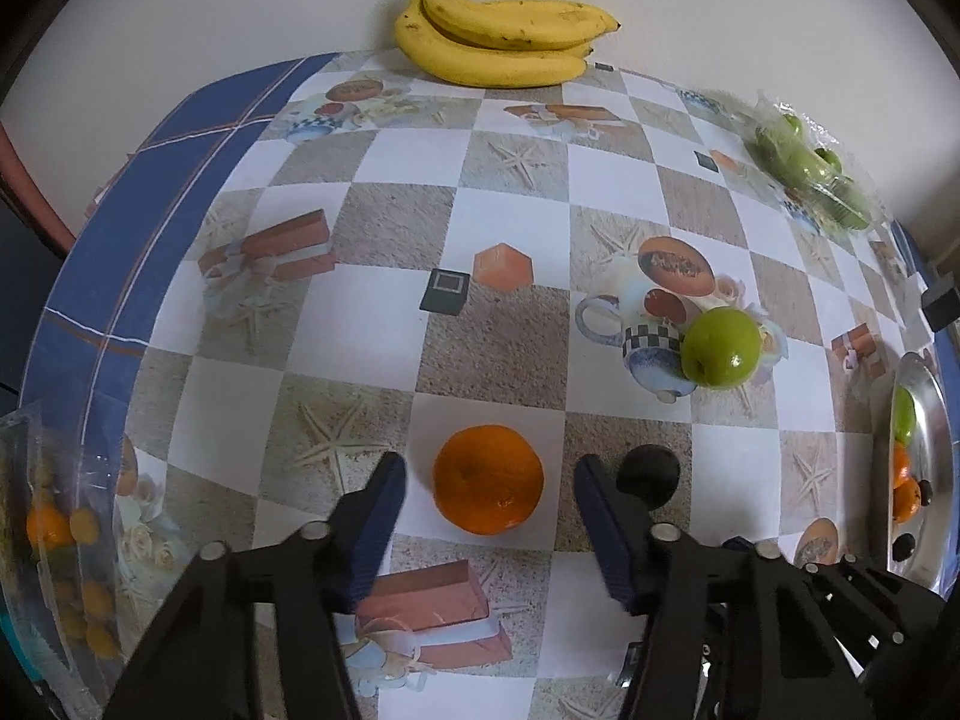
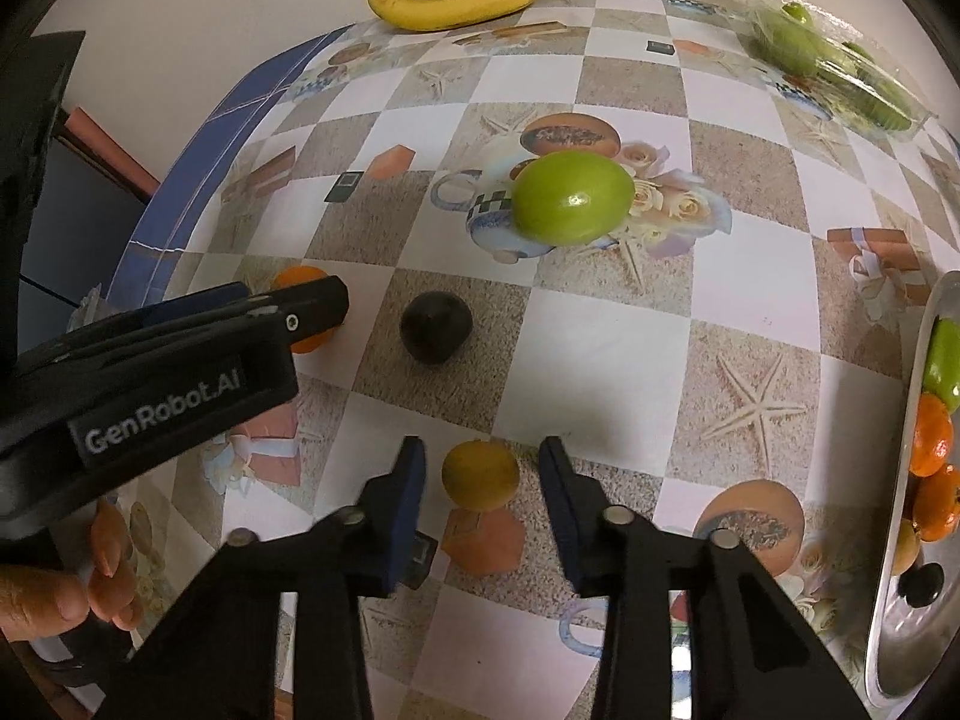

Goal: Organize fruits
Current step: 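Close the right tool on a small yellow fruit while the left tool closes on a tangerine, then carry the yellow fruit in the right tool over the steel tray while the left carries the tangerine, then open the right tool to drop the yellow fruit in the tray while the left releases the tangerine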

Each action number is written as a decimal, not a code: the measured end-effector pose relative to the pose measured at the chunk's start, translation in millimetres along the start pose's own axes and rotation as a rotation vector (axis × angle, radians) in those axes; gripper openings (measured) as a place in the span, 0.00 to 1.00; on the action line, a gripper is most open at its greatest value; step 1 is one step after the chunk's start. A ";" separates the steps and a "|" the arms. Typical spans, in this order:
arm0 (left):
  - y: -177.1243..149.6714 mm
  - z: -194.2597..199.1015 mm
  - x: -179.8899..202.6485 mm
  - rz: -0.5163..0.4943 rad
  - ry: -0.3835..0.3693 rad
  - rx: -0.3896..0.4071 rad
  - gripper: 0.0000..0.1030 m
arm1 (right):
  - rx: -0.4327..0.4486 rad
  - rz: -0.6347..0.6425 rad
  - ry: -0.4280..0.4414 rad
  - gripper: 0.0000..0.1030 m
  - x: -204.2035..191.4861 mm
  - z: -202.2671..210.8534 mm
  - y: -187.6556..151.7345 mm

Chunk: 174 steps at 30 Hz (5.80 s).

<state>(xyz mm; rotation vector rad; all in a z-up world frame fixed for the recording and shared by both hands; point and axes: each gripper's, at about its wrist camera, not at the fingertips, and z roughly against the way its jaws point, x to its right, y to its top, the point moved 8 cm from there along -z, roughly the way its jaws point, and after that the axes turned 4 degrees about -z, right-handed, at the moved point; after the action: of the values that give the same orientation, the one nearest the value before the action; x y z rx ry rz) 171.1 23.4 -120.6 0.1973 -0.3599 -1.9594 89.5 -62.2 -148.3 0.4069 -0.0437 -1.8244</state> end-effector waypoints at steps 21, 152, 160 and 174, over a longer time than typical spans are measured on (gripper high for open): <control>0.4 11.4 -5.7 0.033 -0.008 0.023 0.40 | -0.005 -0.010 0.023 0.26 -1.5 6.6 -0.6; -6.2 22.7 345.8 -0.520 -0.176 0.151 0.54 | 0.263 -0.584 -0.130 0.41 308.2 119.9 -7.9; 0.6 32.1 332.1 -0.494 -0.166 0.157 0.65 | 0.286 -0.563 -0.156 0.68 304.7 129.7 -6.0; 16.4 29.2 268.5 -0.307 -0.082 0.118 0.81 | 0.274 -0.543 -0.180 0.77 301.5 129.4 -6.5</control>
<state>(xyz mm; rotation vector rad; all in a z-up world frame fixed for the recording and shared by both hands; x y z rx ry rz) 67.9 -223.5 -80.5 0.2613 -0.5245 -2.2554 -25.3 -366.5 -104.6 0.4758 -0.3383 -2.3999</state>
